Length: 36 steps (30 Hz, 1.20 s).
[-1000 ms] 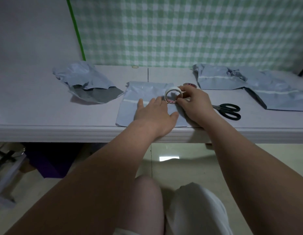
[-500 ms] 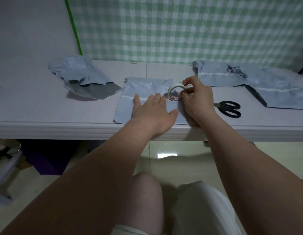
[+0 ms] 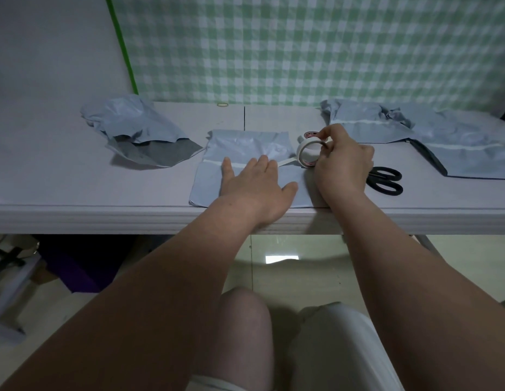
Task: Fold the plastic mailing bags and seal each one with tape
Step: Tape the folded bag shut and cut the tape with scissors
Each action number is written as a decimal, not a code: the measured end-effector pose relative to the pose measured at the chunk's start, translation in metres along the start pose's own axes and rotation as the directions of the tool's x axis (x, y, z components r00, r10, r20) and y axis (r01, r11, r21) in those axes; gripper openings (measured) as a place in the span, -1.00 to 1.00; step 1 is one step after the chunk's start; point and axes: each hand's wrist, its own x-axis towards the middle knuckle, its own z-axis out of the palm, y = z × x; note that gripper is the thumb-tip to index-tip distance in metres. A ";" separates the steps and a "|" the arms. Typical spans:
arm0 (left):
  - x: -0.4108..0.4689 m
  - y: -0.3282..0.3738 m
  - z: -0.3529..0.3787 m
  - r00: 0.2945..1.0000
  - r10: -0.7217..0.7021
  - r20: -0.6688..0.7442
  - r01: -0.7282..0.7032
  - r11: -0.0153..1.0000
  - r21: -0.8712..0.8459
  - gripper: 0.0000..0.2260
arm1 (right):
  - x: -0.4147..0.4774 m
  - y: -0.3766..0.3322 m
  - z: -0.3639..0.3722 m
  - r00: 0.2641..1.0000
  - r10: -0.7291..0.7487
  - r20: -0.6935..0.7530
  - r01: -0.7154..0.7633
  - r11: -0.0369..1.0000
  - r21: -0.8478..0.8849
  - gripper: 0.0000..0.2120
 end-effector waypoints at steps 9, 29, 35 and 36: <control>0.001 0.006 -0.003 0.998 -0.032 0.051 0.031 0.999 0.007 -0.40 | 0.008 0.007 0.007 0.997 -0.066 0.037 0.069 0.994 -0.080 -0.65; 0.006 0.016 -0.011 0.993 -0.074 0.094 0.073 0.997 0.015 -0.40 | 0.010 0.010 0.018 0.986 -0.162 0.035 0.156 0.977 0.144 -0.71; 0.007 0.018 -0.011 0.993 -0.093 0.075 0.091 0.995 0.031 -0.36 | 0.010 0.010 0.015 0.998 -0.053 0.018 0.049 0.985 0.165 -0.78; 0.007 0.018 -0.011 0.992 -0.096 0.078 0.094 0.995 0.034 -0.36 | 0.010 0.010 0.014 0.999 -0.037 0.015 0.034 0.986 0.162 -0.77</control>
